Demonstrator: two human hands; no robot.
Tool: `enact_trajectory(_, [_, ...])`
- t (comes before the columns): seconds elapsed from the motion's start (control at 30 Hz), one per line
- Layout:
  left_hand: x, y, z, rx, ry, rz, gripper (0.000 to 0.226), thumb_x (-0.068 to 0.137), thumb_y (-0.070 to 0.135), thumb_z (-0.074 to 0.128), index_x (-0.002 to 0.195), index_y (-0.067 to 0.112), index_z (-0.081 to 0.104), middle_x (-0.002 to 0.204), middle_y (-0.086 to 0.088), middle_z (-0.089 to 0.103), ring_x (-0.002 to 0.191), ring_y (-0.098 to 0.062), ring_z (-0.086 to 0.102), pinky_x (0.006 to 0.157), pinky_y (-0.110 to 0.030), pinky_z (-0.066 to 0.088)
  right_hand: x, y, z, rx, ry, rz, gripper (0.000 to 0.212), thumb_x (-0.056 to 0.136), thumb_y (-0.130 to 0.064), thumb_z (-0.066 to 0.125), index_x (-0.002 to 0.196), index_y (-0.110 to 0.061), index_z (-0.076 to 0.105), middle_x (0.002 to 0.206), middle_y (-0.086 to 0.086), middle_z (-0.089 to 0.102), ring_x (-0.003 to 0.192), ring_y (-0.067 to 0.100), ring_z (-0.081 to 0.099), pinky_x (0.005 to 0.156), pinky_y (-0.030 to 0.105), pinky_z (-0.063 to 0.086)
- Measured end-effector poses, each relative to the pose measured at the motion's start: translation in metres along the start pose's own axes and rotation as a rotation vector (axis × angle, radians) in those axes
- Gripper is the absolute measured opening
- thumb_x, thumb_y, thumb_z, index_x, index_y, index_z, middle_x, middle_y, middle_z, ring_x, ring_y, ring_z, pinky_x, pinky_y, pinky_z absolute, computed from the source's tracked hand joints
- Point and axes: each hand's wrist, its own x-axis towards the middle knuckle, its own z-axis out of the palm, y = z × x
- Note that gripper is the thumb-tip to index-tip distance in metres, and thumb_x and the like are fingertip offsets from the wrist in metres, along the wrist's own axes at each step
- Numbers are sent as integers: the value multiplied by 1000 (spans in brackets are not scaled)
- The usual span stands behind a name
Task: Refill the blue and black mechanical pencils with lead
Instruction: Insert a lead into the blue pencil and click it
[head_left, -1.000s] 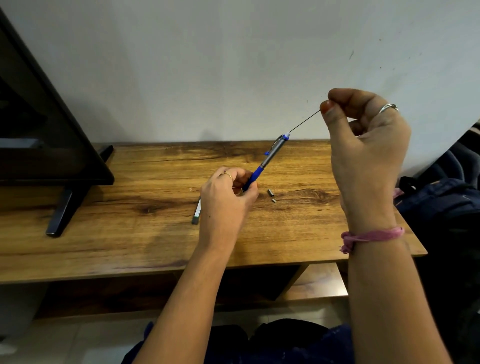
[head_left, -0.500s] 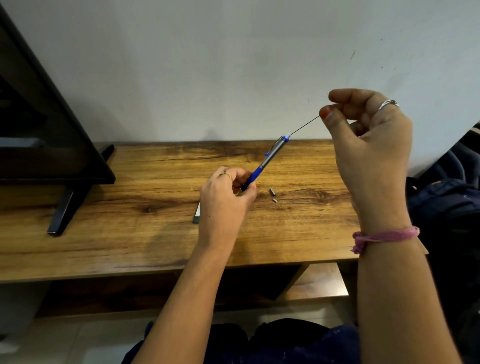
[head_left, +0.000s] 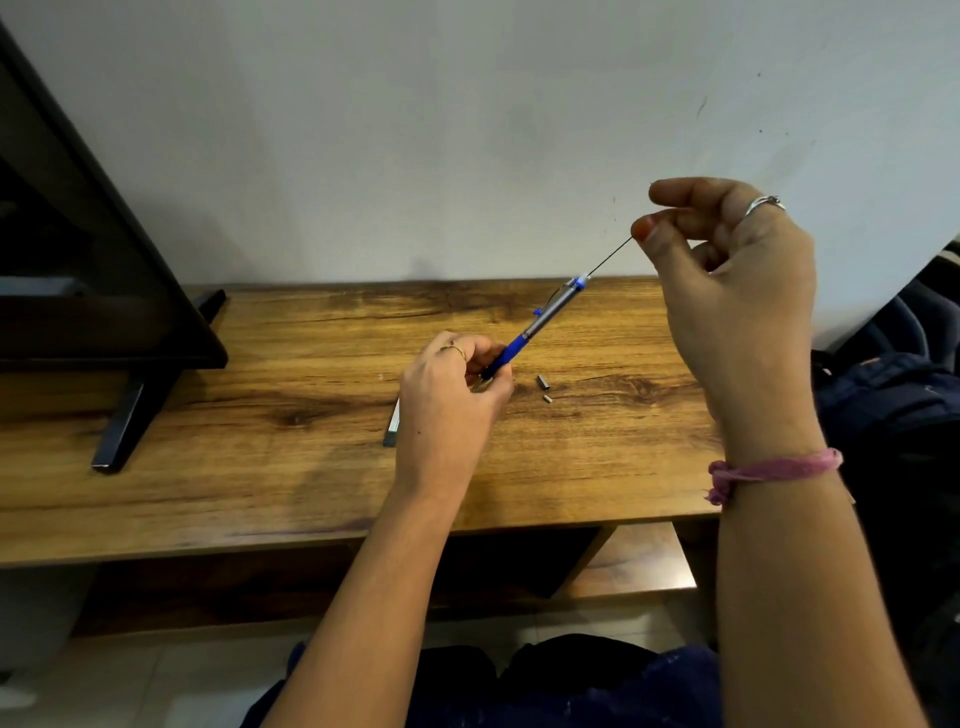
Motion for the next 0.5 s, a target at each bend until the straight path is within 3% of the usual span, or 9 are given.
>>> enact_trajectory(0.33, [-2,1,1,-34,-25,-20,19,78,13,75,97,16,71,90,11,63,79,-4,63,73,-14,54,-3,4,8,-89,-55,-1,19,90,-18,63,108,-24,64,77,-19,61,52,1,45,55,10,37])
enact_trajectory(0.5, [-2,3,1,-42,-44,-39,19,78,13,75,96,16,71,90,10,62,79,-5,62,72,-16,54,-4,5,14,-102,-81,-4,19,92,-14,61,110,-20,65,85,-16,66,63,-10,52,63,4,39])
